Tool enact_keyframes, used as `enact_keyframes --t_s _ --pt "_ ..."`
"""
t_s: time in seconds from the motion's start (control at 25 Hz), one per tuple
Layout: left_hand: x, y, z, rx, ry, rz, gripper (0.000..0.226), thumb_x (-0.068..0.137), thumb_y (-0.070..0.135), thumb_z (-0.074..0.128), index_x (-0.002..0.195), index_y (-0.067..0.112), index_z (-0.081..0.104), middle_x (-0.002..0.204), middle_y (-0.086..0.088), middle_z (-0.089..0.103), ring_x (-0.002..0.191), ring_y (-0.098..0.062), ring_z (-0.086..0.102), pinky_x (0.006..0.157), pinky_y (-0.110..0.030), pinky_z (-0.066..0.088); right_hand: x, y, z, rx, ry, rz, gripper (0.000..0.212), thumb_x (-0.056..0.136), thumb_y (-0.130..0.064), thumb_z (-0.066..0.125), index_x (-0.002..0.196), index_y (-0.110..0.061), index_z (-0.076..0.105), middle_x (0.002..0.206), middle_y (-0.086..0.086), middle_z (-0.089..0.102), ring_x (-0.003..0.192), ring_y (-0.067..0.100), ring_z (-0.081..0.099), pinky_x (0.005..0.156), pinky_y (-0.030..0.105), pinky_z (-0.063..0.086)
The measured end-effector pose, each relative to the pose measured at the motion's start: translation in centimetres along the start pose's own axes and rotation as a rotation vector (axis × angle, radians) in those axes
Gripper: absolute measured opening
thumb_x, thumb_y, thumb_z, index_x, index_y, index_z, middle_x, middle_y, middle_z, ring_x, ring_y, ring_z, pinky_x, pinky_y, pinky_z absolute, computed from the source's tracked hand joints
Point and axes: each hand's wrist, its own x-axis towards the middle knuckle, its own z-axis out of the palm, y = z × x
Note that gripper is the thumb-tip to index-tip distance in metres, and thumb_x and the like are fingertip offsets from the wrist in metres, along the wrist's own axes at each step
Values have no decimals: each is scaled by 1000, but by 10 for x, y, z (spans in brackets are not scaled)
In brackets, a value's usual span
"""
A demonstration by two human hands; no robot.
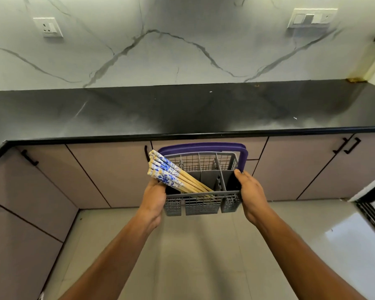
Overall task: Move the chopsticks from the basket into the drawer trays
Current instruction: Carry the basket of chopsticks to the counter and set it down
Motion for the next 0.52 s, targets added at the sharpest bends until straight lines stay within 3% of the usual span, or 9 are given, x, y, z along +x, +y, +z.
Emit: enact_keyframes --t_s 0.16,0.24,0.52 --pt "40 23 23 -43 -24 16 28 101 11 43 120 13 63 106 -6 74 85 -13 74 65 -27 59 46 -27 1 19 -33 -2 37 104 -33 44 137 -20 53 117 8 69 103 23 67 77 36 56" --pt "70 30 32 -30 -19 14 29 101 10 42 122 14 62 107 -5 74 90 -15 72 74 -33 59 72 -39 4 31 -33 -16 38 105 -33 43 139 -19 53 117 8 69 102 22 67 72 33 55" --pt "186 51 53 -7 -56 3 28 101 12 43 119 20 64 111 -4 73 101 -18 68 90 -40 54 173 -67 26 41 24 -47 37 105 -32 43 137 -18 54 117 9 69 107 25 67 84 39 56"
